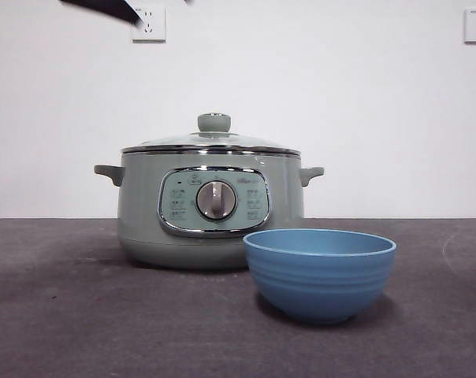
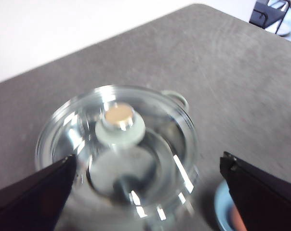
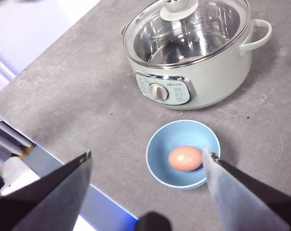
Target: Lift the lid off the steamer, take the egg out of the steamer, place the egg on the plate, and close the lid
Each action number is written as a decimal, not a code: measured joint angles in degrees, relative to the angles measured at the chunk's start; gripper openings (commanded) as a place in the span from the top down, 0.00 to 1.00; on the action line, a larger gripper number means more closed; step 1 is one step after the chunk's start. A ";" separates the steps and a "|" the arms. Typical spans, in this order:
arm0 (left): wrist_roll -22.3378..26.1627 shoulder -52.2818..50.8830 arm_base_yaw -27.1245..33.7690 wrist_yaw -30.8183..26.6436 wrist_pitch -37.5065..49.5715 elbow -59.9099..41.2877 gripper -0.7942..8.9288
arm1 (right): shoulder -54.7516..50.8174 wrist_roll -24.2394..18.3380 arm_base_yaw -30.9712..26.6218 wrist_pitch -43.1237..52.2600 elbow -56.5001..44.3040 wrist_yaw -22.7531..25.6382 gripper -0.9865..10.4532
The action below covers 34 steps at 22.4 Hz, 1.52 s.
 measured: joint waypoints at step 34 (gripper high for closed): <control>-1.27 -20.55 0.00 1.27 -32.04 0.00 0.92 | 0.02 0.00 0.00 -4.33 0.00 0.20 0.91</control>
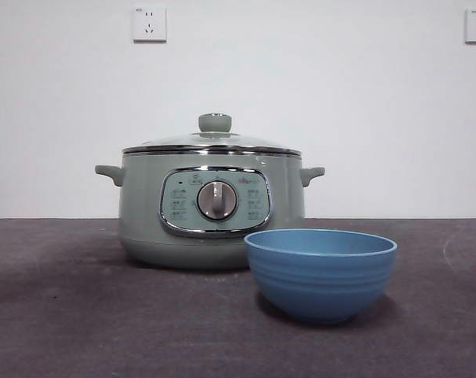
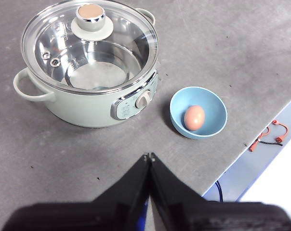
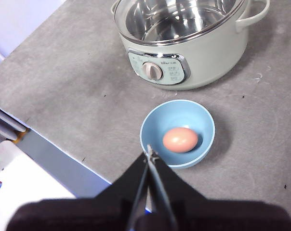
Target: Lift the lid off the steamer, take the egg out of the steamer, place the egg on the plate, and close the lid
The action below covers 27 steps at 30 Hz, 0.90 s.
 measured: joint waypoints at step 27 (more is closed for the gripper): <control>11.08 -14.67 18.95 0.63 43.04 -13.73 0.92 | 0.00 0.00 0.00 -0.15 0.00 0.00 0.91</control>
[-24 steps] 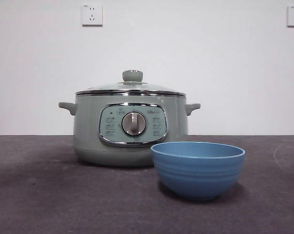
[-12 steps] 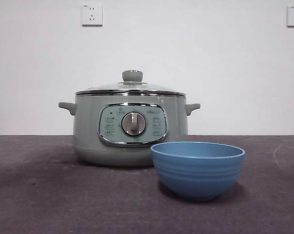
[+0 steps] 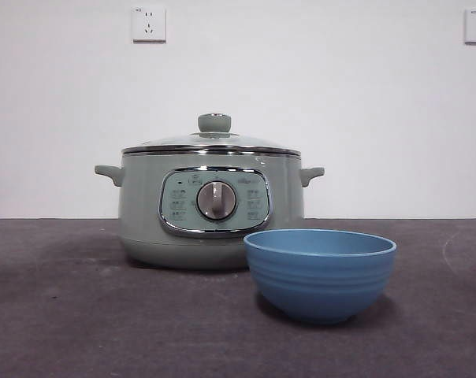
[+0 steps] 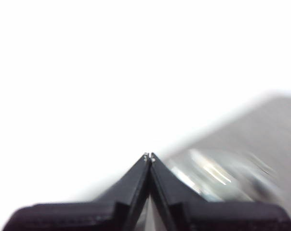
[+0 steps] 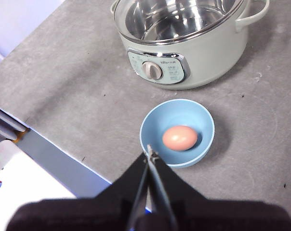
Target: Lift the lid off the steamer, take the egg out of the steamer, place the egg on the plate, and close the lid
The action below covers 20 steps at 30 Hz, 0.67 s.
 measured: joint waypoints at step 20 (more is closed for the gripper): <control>-2.93 -28.13 9.27 -3.82 22.10 -52.54 0.92 | 0.00 0.00 0.00 -0.72 0.00 0.00 0.91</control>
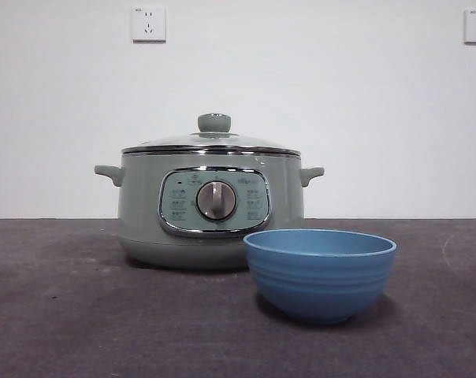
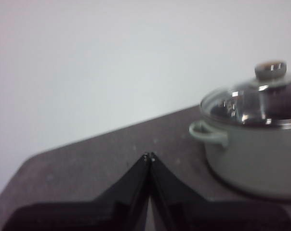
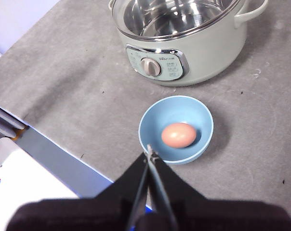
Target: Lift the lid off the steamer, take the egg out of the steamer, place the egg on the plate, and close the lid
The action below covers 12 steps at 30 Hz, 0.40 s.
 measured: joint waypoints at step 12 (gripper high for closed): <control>-4.90 -6.23 0.00 -4.74 -6.95 -6.67 0.92 | 0.00 0.00 0.00 -0.31 0.00 0.00 0.91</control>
